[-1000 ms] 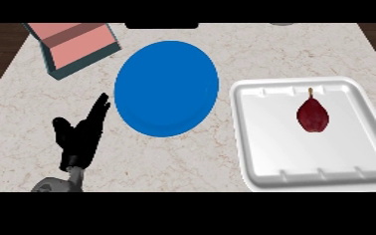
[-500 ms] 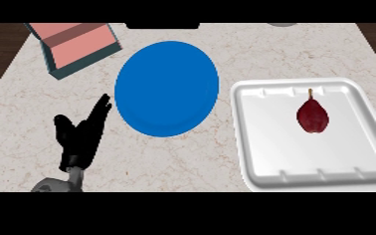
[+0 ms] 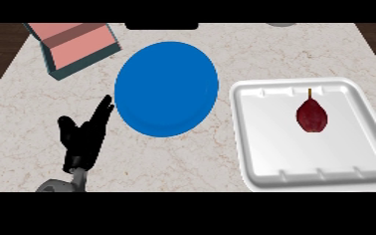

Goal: Pick the pear from the tray and place it in the plate

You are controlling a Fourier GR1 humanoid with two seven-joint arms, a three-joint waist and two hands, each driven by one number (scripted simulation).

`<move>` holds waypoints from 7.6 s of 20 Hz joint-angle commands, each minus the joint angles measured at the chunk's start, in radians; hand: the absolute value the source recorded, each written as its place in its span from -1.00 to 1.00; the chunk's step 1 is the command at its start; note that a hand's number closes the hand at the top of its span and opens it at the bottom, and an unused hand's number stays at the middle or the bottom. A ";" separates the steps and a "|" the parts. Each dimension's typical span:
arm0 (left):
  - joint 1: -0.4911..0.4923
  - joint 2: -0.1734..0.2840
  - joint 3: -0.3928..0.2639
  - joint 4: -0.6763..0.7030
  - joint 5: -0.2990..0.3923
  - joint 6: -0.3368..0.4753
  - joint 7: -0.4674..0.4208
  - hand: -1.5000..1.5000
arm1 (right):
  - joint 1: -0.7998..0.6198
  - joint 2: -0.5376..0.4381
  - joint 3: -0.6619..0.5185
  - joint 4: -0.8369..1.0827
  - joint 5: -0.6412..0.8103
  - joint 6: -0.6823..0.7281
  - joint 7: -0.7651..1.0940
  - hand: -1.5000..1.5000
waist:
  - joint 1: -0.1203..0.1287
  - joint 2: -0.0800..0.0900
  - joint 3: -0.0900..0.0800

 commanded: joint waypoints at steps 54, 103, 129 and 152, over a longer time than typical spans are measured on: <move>0.041 -0.114 0.089 -0.025 -0.112 -0.142 0.097 0.00 | -0.216 0.587 0.510 -0.002 0.727 -0.348 0.283 1.00 | 0.044 -0.006 -0.014; 0.006 -0.134 0.096 -0.003 -0.127 -0.155 0.093 0.00 | -0.669 0.735 0.789 0.293 1.459 -1.284 1.358 1.00 | 0.063 0.028 -0.005; 0.053 -0.143 0.108 0.014 -0.156 -0.155 0.057 0.00 | -0.535 0.735 0.813 0.210 0.513 -1.580 0.637 -1.00 | 0.023 0.018 -0.003; 0.118 -0.183 0.139 -0.031 -0.164 -0.157 0.035 0.00 | 0.144 0.672 1.123 -0.354 0.733 -1.361 0.587 -1.00 | -0.009 0.006 -0.006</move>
